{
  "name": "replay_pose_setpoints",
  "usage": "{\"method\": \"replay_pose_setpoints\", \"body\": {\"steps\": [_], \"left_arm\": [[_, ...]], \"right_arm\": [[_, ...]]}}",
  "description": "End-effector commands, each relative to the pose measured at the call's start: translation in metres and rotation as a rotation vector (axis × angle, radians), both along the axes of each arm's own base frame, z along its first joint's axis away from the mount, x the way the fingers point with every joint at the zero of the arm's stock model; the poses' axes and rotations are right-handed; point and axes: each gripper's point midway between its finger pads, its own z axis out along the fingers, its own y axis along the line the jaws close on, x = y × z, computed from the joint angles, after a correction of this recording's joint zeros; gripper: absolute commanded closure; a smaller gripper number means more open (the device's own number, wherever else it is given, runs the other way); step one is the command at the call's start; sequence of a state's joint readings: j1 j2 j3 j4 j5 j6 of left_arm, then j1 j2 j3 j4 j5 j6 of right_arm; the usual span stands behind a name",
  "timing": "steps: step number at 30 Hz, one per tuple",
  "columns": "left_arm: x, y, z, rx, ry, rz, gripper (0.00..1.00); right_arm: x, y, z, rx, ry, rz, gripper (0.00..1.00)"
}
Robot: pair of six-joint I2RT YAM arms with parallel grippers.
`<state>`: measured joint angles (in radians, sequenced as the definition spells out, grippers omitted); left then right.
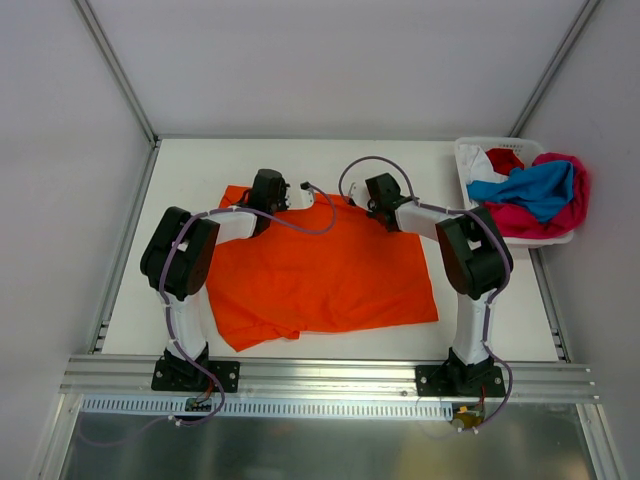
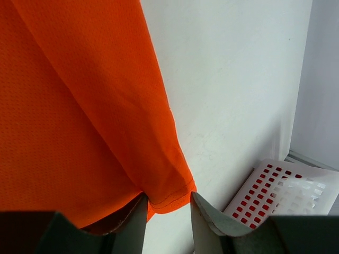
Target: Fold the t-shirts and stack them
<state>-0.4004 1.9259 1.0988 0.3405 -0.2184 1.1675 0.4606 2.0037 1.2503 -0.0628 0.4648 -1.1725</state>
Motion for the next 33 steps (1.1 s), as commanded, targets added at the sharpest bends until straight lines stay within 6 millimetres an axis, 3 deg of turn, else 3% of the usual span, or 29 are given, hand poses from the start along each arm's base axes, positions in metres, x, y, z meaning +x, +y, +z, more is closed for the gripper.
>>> {"method": "replay_pose_setpoints", "body": {"steps": [1,7,10,14,19,33], "left_arm": [[0.0,-0.002,0.013,-0.011,-0.017,0.009,1.0],[0.001,-0.003,0.015,-0.011,-0.02,0.01,1.0],[0.001,-0.002,0.014,-0.013,-0.017,0.012,1.0],[0.0,-0.002,0.012,-0.01,-0.013,0.013,1.0],[-0.002,0.0,0.011,-0.008,-0.011,0.018,1.0],[-0.019,0.009,0.042,-0.032,-0.023,0.034,1.0]], "right_arm": [[0.017,0.003,0.026,0.003,-0.079,-0.007,0.59],[0.02,0.003,0.03,-0.003,-0.088,-0.009,0.62],[0.021,0.002,0.026,-0.011,-0.077,-0.008,0.74],[0.018,0.0,0.021,-0.006,-0.051,-0.014,1.0],[0.019,-0.003,0.024,0.012,-0.055,-0.027,1.0],[0.011,-0.021,0.058,0.04,-0.116,-0.064,1.0]]}}
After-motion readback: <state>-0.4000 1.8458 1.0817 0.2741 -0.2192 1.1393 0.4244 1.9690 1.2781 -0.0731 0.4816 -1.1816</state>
